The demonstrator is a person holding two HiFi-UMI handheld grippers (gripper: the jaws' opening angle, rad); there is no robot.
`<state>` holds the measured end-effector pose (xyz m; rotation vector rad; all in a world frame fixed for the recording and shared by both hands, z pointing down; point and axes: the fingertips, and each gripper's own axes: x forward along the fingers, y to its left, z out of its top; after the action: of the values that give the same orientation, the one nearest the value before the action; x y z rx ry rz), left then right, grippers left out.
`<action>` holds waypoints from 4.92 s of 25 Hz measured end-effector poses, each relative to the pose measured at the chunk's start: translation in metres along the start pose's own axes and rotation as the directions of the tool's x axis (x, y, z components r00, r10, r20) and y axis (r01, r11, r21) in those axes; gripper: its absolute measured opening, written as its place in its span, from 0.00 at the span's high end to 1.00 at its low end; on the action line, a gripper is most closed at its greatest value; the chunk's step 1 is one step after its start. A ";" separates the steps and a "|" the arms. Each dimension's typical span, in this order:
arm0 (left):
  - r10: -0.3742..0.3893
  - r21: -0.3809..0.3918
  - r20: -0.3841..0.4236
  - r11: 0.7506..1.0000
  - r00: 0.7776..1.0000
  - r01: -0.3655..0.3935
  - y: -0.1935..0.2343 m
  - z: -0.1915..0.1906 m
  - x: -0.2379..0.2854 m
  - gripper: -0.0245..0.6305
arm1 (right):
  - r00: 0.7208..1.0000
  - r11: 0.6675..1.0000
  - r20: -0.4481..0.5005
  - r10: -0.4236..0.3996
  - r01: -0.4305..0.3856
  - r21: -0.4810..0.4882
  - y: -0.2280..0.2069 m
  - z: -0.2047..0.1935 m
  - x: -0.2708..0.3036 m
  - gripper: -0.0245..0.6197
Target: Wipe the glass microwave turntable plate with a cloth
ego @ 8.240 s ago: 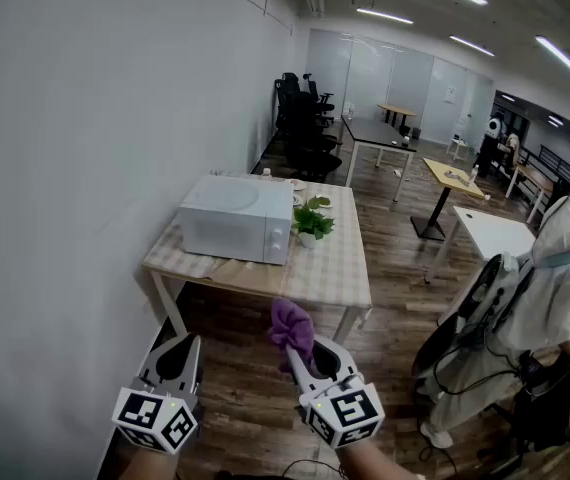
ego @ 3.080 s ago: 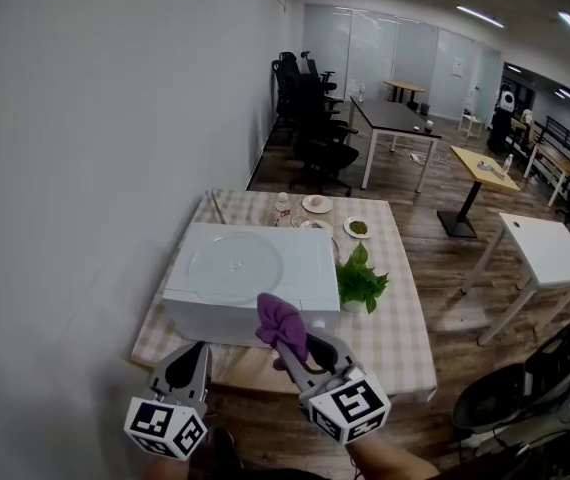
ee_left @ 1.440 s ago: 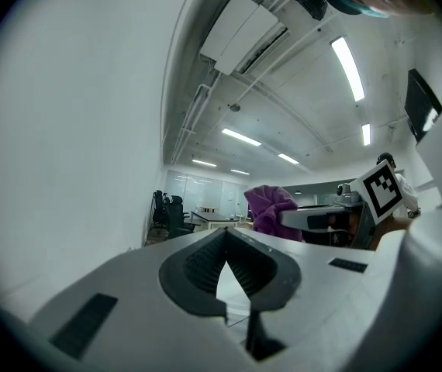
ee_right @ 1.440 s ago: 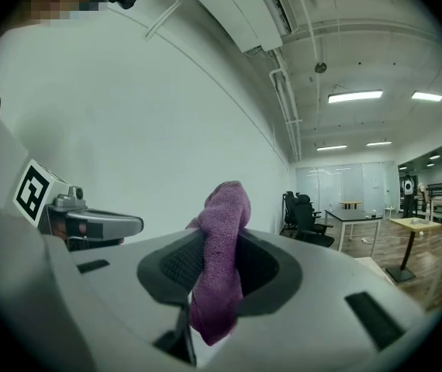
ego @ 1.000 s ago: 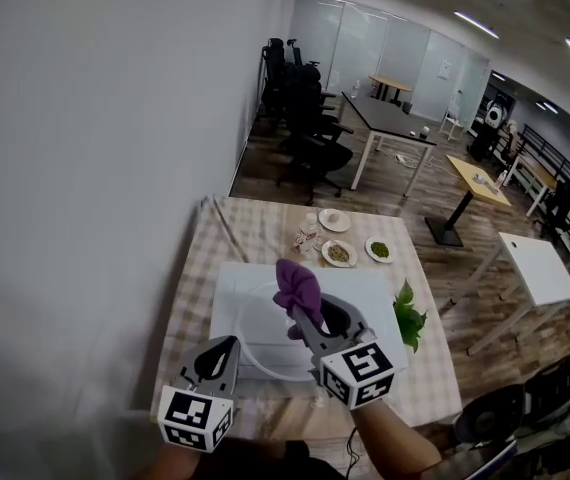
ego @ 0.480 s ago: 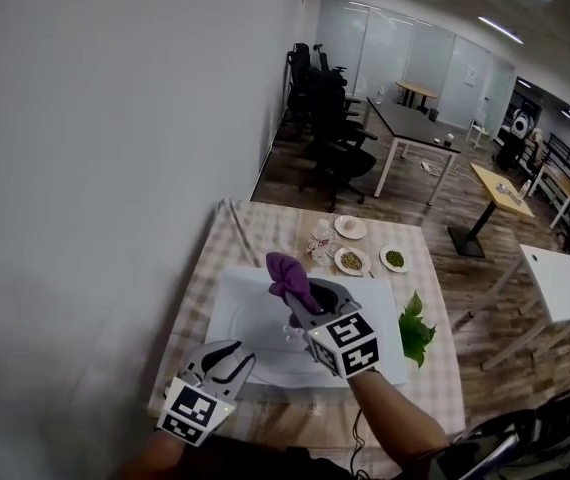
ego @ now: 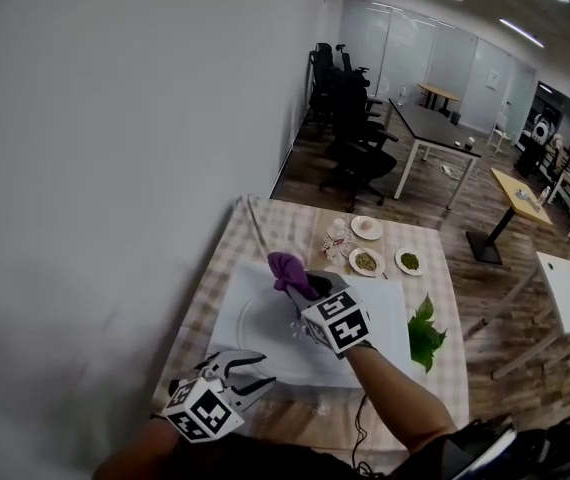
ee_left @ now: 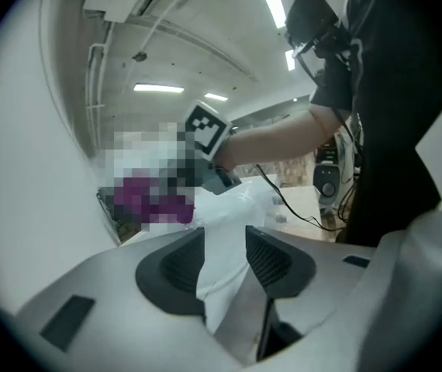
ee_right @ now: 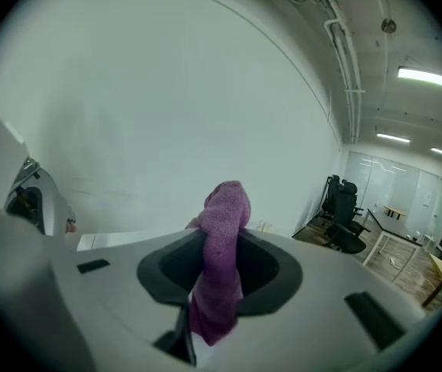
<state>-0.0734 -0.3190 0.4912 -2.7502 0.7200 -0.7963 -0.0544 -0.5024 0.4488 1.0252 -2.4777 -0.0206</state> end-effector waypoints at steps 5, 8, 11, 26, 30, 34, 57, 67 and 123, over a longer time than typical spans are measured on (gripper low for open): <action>-0.098 -0.015 -0.054 0.995 0.994 0.097 -0.022 -0.010 0.007 0.70 | 0.996 0.997 -0.077 0.046 -0.050 -0.056 0.013 -0.012 0.018 0.80; -0.073 0.043 -0.111 0.996 0.991 0.078 -0.022 -0.016 0.015 0.70 | 0.992 0.994 -0.113 0.058 -0.067 -0.083 0.015 -0.020 0.027 0.80; -0.052 0.146 -0.159 0.986 0.986 0.076 -0.025 -0.020 0.022 0.70 | 0.989 0.994 -0.134 0.066 -0.077 -0.079 0.017 -0.025 0.034 0.80; -0.091 0.138 -0.144 0.984 0.985 0.111 -0.038 -0.014 0.025 0.82 | 0.976 0.982 -0.204 0.075 -0.107 -0.153 0.032 -0.031 0.042 0.80; -0.104 0.095 -0.143 0.988 0.984 0.118 -0.038 -0.019 0.029 0.82 | 0.971 0.976 -0.227 0.080 -0.123 -0.182 0.034 -0.038 0.047 0.80; -0.087 0.076 -0.162 0.992 0.983 0.101 -0.038 -0.022 0.033 0.82 | 0.973 0.972 -0.220 0.076 -0.121 -0.200 0.031 -0.036 0.044 0.80; -0.110 -0.005 -0.164 0.994 0.980 0.110 -0.037 -0.027 0.039 0.81 | 0.959 0.984 -0.284 -0.015 -0.037 -0.176 -0.033 -0.076 -0.012 0.79; -0.110 -0.007 -0.149 0.994 0.983 0.110 -0.037 -0.027 0.038 0.81 | 0.948 0.990 -0.316 -0.038 -0.007 -0.141 -0.048 -0.087 -0.041 0.79; -0.134 0.000 -0.137 0.991 0.982 0.135 -0.037 -0.027 0.038 0.83 | 0.935 0.989 -0.351 0.051 -0.097 -0.115 -0.005 -0.089 -0.086 0.79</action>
<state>-0.0452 -0.3075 0.5426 -2.7806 0.5565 -1.0212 0.0385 -0.4342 0.4926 0.8010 -2.1588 0.0206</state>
